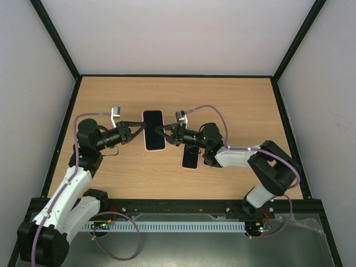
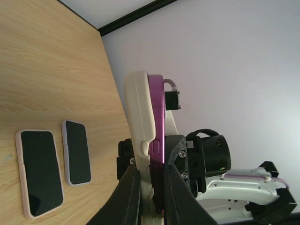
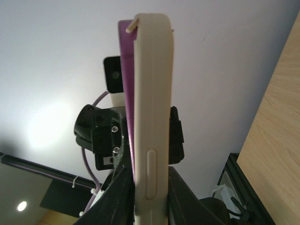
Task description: Put the phone into the phone case
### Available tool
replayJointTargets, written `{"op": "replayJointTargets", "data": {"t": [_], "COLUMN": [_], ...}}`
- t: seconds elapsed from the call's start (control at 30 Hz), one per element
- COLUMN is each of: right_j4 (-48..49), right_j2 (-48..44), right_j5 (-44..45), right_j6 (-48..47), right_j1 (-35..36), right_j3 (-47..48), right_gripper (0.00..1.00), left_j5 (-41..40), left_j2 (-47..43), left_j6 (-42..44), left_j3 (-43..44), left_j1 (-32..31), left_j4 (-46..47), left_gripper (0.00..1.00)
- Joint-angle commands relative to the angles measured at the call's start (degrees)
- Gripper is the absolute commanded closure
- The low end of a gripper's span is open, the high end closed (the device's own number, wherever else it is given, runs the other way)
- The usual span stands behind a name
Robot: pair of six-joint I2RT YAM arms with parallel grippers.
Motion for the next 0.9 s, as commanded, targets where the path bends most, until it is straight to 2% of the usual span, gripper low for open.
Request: {"op": "replayJointTargets", "data": {"t": [0.0,0.07,0.13,0.2,0.27,0.33,0.4,0.5,0.53,0.6,0.63,0.87], "right_j4": [-2.80,-8.05,-13.50,-14.67,-14.76,-14.74,-15.06,-17.41,-18.71,-21.32,-22.66,-28.49], "right_j2": [-5.36,-6.96,-8.27,-9.04,-9.19,-9.39,-9.93,-11.09,-11.53,-12.18,-12.37,-14.03], "right_j5": [1.58,2.13,2.51,1.34,-0.50,-2.31,-3.34,-3.98,-3.93,-3.74,-3.70,-1.06], "right_j6": [-6.84,-11.73,-16.39,-19.21,-20.40,-21.20,-21.93,-24.26,-25.17,-27.30,-28.04,-30.06], "right_j1": [0.07,0.10,0.11,0.05,0.08,0.11,0.13,0.45,0.53,0.66,0.65,0.58], "right_j3": [2.38,2.74,2.92,2.89,2.82,2.61,2.27,2.09,2.16,2.38,2.51,3.74], "right_gripper": [0.86,0.90,0.91,0.91,0.90,0.90,0.90,0.90,0.90,0.89,0.88,0.73], "left_j5": [-0.15,0.61,1.22,1.97,2.14,2.38,2.60,2.62,2.71,3.00,2.97,5.21], "left_j2": [0.84,0.81,0.63,0.59,1.11,2.03,2.82,3.02,3.16,3.43,3.33,2.76], "left_j6": [6.88,5.55,4.03,2.91,3.36,3.63,3.41,3.04,3.07,3.41,3.88,11.60], "left_j3": [3.37,3.04,2.90,2.93,3.54,4.13,4.59,5.06,5.12,5.38,5.44,6.99], "left_j1": [-0.28,-0.28,-0.32,-0.27,-0.27,-0.27,-0.27,-0.27,-0.27,-0.27,-0.27,-0.21], "left_j4": [-8.46,-6.91,-4.67,-2.37,-1.79,-1.49,-0.51,0.94,1.28,1.99,1.88,-1.69], "left_gripper": [0.98,0.93,0.77,0.66,0.61,0.60,0.62,0.70,0.75,0.93,0.97,0.98]}}
